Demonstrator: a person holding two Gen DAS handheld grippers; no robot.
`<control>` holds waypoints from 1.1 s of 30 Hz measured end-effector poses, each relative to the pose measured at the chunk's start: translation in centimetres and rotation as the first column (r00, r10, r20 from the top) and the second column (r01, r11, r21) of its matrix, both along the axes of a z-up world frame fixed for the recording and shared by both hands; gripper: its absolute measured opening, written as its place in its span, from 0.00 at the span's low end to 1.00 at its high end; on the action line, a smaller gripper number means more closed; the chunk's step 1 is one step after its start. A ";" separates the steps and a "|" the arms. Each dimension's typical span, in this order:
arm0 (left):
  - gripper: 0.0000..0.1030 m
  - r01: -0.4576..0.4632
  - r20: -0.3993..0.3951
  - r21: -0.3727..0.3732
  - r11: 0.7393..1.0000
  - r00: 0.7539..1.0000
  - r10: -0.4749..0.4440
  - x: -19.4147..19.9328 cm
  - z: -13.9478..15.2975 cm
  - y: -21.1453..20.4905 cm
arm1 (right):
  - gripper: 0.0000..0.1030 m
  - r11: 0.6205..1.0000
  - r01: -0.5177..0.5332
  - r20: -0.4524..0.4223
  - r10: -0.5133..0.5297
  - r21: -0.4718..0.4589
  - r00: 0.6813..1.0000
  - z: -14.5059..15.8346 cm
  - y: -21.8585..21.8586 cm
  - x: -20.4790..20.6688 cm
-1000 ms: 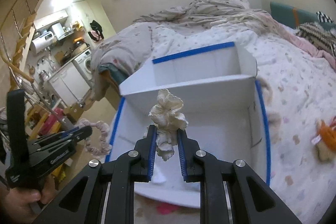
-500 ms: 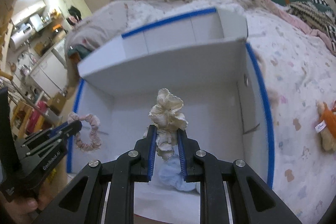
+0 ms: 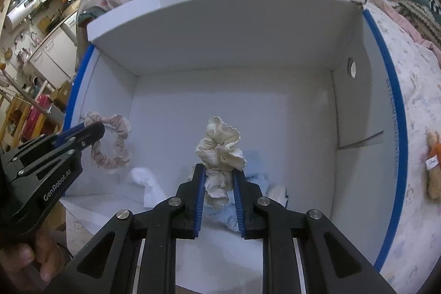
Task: Organize soft objects
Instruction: 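Lift both scrunchies and carry them over the open box, then open both tools to drop the scrunchies into the box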
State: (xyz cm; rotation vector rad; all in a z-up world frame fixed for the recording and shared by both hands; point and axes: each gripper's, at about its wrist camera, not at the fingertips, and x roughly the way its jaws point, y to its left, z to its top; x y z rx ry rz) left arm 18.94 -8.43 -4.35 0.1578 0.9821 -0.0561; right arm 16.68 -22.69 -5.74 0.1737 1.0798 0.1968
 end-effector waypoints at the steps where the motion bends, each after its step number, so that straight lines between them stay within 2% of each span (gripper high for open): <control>1: 0.10 0.002 -0.006 0.003 1.000 1.000 -0.002 0.1 -0.3 -0.1 | 0.21 1.000 0.001 -0.008 -0.001 -0.001 1.000 -0.1 0.1 0.1; 11: 0.10 0.004 -0.050 0.034 0.999 0.999 -0.002 0.5 -1.7 -0.1 | 0.21 0.999 0.022 -0.072 -0.024 -0.036 0.997 -1.4 0.0 0.4; 20: 0.11 0.008 -0.062 0.043 0.999 0.998 -0.005 0.3 -2.2 0.4 | 0.22 0.999 0.043 -0.051 -0.044 -0.021 0.998 -1.1 -0.1 0.7; 24: 0.12 0.006 -0.062 0.041 0.999 0.998 -0.003 0.2 -2.2 0.3 | 0.32 0.999 0.044 -0.021 -0.045 -0.012 0.999 -0.5 -0.2 0.7; 26: 0.17 0.006 -0.066 0.035 0.999 0.998 -0.004 0.1 -2.2 0.2 | 0.36 0.999 0.048 -0.006 -0.048 -0.004 0.999 -0.3 -0.4 0.5; 28: 0.32 0.019 -0.070 0.007 1.000 0.997 -0.019 0.0 -2.0 0.3 | 0.62 0.999 0.054 0.008 -0.054 0.005 0.999 0.0 -0.6 0.5; 29: 0.38 0.022 -0.063 0.012 1.000 0.998 -0.021 -0.1 -1.8 0.1 | 0.65 0.998 0.057 0.018 -0.058 0.011 0.998 0.1 -0.7 0.4; 30: 0.52 0.022 -0.050 0.024 0.999 0.999 -0.020 -0.2 -1.6 0.0 | 0.66 0.998 0.060 0.029 -0.060 0.022 0.998 0.3 -0.8 0.4; 31: 0.61 0.020 -0.031 0.036 0.999 0.999 -0.018 -0.3 -1.4 0.0 | 0.69 0.998 0.061 0.035 -0.062 0.032 0.997 0.4 -0.9 0.4; 33: 0.63 0.016 0.001 0.044 0.999 1.000 -0.016 -0.4 -0.9 0.1 | 0.77 0.997 0.069 0.047 -0.071 0.040 0.996 0.8 -1.1 0.4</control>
